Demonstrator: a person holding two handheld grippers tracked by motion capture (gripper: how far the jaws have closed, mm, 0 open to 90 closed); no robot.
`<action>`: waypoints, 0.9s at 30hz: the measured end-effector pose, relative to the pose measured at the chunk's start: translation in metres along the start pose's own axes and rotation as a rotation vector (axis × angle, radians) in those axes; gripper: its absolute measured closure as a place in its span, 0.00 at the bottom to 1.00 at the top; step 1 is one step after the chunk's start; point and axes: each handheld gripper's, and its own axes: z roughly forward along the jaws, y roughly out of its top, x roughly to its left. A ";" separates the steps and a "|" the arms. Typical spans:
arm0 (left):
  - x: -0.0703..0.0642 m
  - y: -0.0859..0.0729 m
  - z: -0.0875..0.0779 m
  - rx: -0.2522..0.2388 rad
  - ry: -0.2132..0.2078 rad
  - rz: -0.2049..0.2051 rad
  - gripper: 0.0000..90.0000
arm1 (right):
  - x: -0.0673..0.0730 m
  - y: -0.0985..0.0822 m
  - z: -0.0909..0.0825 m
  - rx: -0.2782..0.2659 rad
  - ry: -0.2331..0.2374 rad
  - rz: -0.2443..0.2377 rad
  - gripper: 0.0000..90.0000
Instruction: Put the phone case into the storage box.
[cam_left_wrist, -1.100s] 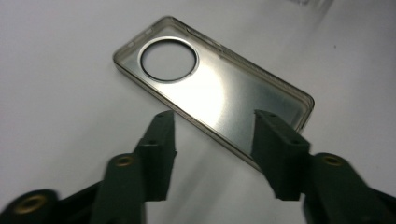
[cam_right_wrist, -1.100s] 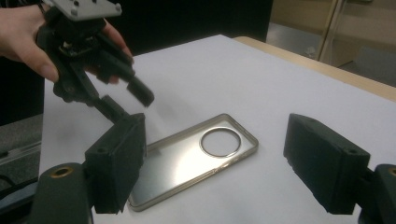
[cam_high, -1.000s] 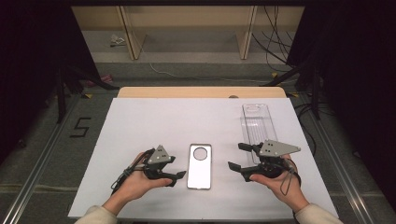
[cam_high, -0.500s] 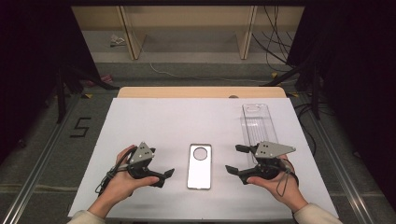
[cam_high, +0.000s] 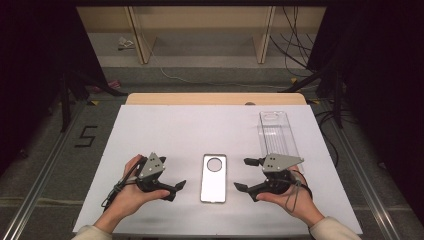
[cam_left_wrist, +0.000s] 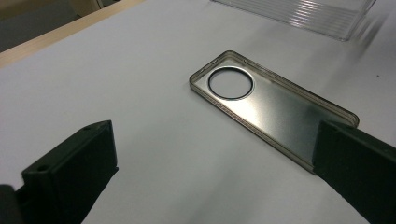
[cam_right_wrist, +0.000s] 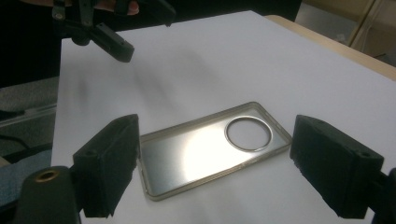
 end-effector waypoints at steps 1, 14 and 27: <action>0.000 0.000 0.000 0.002 0.001 0.001 0.00 | 0.001 0.001 0.002 0.007 0.003 -0.006 0.19; 0.002 0.000 0.000 0.006 0.005 0.002 0.00 | 0.009 0.010 0.024 0.105 0.008 -0.100 0.21; 0.003 0.000 0.000 0.005 0.007 0.000 0.00 | 0.017 0.015 0.055 0.268 0.050 -0.173 0.23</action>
